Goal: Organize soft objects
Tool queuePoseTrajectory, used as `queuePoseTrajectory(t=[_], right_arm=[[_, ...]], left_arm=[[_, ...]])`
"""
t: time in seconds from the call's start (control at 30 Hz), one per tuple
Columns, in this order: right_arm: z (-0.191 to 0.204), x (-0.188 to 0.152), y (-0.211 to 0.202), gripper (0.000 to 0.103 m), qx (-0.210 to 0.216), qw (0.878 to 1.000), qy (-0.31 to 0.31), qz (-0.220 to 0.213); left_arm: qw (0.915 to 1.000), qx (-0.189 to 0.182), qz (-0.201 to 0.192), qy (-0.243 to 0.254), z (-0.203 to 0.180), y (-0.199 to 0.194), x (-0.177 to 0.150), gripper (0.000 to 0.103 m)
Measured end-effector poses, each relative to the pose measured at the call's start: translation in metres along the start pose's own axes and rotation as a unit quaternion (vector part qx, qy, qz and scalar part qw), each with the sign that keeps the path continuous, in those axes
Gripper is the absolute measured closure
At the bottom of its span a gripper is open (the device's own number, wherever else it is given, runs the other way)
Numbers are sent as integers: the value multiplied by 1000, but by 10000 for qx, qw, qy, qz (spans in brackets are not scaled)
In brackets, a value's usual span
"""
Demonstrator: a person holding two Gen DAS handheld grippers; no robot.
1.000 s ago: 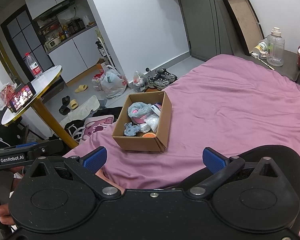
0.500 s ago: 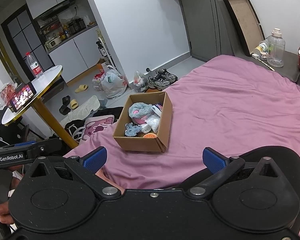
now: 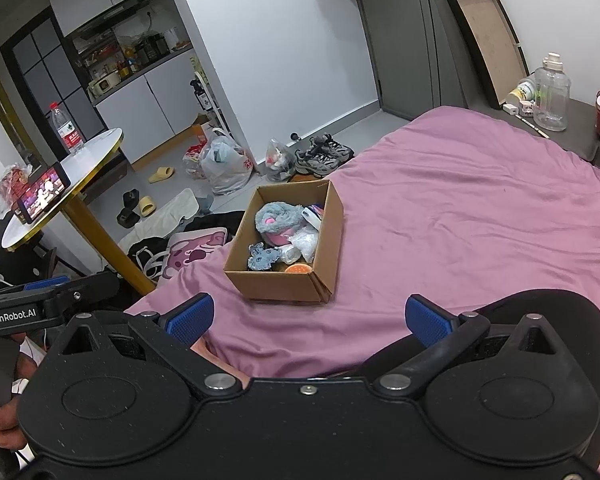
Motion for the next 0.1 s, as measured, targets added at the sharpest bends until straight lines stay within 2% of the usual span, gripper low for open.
queuePoseTrajectory(t=[0.1], right_arm=[[0,0,0,0,1,10000,3,-2]], left_arm=[[10000,15,-1,3,-1,0,1,0]])
Point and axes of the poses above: each gripper's, at about its wrist camera, not at the fingertips, and y roughly the way its jaws point, z to its left, x to its top, the point moved 2 cm from there along y, roughly the way its jaws point, and after that the axes turned 13 degrees about z, right-handed, at the moved point
